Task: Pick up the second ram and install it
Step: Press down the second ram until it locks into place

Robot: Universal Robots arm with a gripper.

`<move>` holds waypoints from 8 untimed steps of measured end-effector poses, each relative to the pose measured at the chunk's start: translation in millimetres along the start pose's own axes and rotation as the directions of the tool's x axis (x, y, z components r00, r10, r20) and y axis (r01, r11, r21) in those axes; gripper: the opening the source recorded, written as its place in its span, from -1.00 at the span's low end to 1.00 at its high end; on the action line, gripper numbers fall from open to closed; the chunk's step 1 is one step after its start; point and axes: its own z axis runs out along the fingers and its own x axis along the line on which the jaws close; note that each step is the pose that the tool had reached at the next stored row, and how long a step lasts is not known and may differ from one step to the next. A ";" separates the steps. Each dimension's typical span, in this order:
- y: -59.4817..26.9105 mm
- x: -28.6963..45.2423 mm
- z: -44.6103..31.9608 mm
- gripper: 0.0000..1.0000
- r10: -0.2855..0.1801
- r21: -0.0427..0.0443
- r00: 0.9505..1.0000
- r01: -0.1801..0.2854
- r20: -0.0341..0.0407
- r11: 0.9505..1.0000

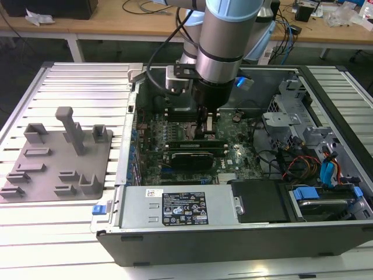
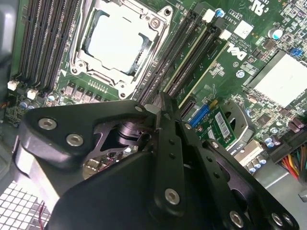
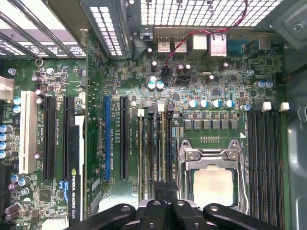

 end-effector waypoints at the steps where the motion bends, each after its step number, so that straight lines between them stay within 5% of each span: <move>1: -0.2 0.0 0.0 -0.84 0.000 0.000 1.000 0.000 0.000 1.000; 8: -8.1 -0.1 -0.5 -0.84 0.000 0.000 1.000 0.000 0.000 1.000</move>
